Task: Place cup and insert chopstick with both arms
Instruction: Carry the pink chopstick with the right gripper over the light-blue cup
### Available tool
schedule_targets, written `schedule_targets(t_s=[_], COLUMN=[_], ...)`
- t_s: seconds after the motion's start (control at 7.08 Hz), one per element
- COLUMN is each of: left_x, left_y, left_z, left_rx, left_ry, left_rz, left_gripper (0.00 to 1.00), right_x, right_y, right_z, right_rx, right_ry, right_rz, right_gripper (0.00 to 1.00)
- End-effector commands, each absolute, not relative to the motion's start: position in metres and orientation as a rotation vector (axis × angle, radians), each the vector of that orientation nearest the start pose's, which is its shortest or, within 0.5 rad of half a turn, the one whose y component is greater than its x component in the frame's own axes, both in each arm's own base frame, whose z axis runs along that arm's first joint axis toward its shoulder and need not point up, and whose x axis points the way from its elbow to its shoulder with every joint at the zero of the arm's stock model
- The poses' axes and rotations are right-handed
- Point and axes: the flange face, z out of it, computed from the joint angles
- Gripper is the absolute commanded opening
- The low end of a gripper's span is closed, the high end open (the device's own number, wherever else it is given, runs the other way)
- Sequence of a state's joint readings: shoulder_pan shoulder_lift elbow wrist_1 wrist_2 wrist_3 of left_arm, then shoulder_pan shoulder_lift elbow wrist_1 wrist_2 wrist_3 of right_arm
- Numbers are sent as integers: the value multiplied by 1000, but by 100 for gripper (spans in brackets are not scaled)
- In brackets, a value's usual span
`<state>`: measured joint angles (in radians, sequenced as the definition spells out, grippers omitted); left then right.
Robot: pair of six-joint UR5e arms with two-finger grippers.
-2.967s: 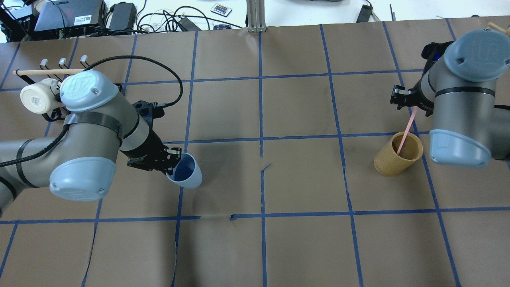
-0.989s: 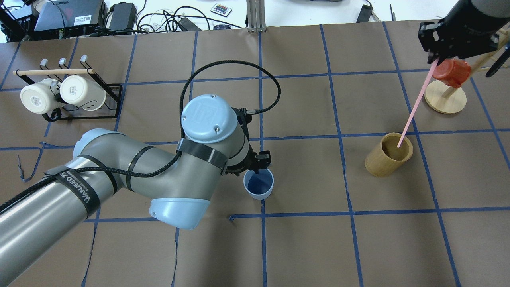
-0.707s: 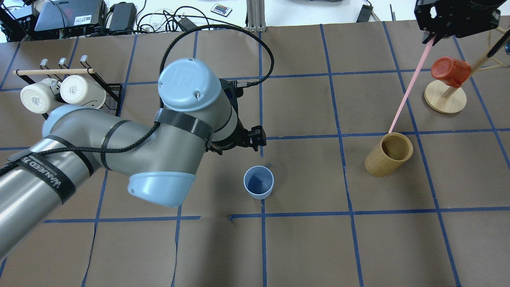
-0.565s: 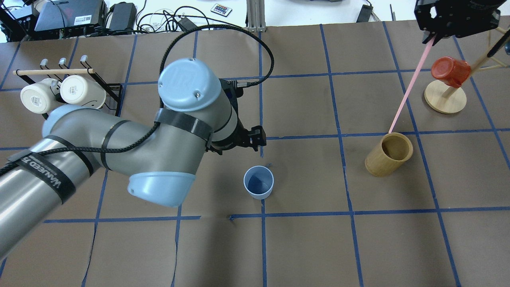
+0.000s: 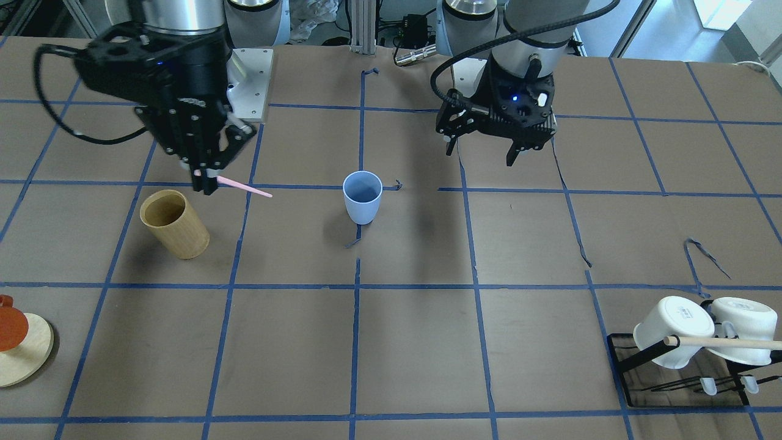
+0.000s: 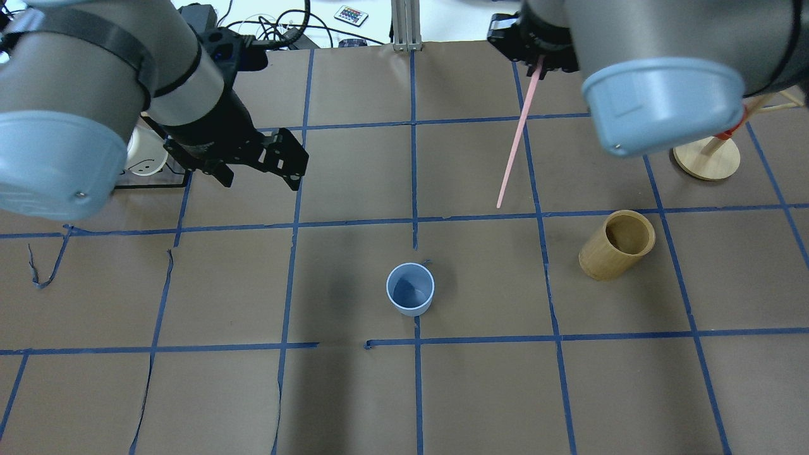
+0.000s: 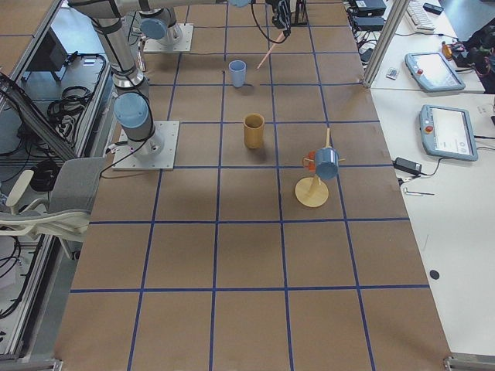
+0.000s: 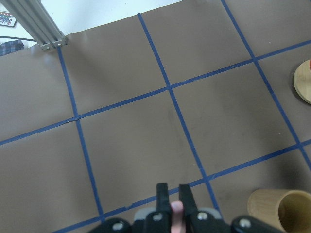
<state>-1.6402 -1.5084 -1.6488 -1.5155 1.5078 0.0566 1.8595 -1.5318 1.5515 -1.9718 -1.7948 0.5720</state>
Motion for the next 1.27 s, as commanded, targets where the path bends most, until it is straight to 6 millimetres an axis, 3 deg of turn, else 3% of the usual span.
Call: schedule_targets(t_s=[0.0, 0.28, 0.57, 1.13], left_x=[-157, -152, -127, -134], left_y=[-461, -465, -470, -471], left_z=[504, 506, 502, 499], left_rx=[181, 167, 108, 93], left_ry=[3196, 3195, 3094, 3128], left_rz=[-63, -78, -52, -45], left_gripper=[100, 100, 100, 100], right_x=[333, 362, 386, 387], right_y=[-432, -406, -382, -372], right_z=[504, 501, 468, 441], right_rx=[523, 467, 500, 481], right_ry=[3056, 3055, 3018, 3048], right_rz=[-738, -856, -911, -882], right_gripper=[0, 0, 0, 0])
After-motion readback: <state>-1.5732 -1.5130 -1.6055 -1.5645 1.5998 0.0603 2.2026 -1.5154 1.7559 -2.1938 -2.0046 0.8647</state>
